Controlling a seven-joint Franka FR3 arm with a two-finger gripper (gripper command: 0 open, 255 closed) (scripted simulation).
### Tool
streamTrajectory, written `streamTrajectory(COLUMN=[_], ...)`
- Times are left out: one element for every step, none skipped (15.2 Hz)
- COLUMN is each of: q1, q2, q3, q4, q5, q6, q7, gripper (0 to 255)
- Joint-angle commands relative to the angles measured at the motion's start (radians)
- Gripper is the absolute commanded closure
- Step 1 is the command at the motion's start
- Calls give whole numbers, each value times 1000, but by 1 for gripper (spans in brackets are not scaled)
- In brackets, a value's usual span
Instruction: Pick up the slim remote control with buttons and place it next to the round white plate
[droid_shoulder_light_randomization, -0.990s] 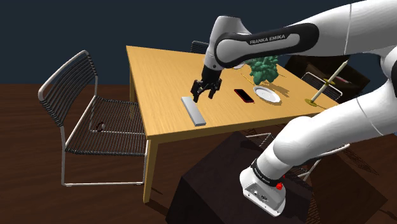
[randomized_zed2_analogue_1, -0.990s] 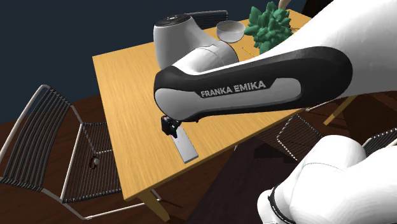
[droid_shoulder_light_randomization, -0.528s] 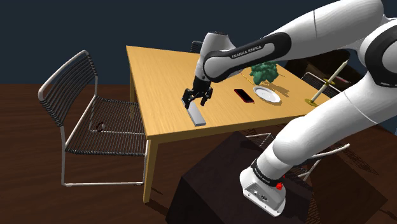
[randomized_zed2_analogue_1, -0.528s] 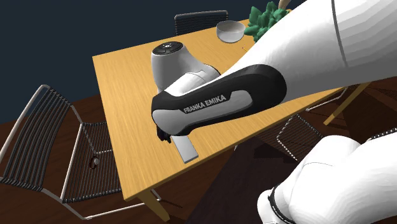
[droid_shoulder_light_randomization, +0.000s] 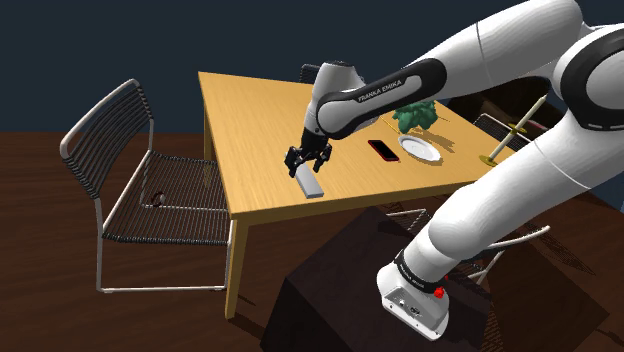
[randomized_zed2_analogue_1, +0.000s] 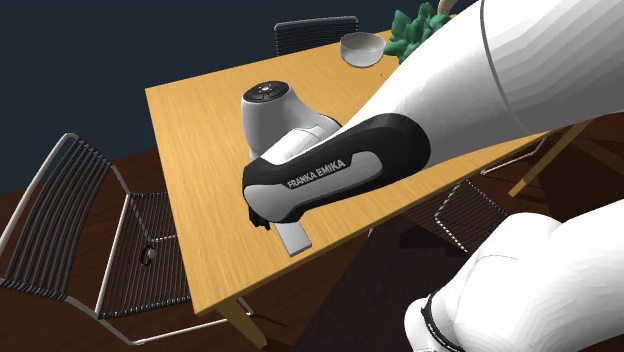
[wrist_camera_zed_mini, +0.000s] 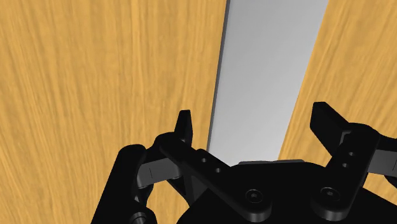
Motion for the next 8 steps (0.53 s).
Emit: streamTrajectory(q1=[0, 0, 0, 0, 0, 0, 0, 0], q2=[0, 0, 0, 0, 0, 0, 0, 0], q3=[0, 0, 0, 0, 0, 0, 0, 0], q4=[0, 0, 0, 0, 0, 0, 0, 0], q5=[0, 0, 0, 0, 0, 0, 0, 0], q6=[1, 1, 1, 1, 1, 1, 1, 1], q7=[0, 0, 0, 0, 0, 0, 0, 0], gripper=[0, 0, 0, 0, 255, 255, 255, 255])
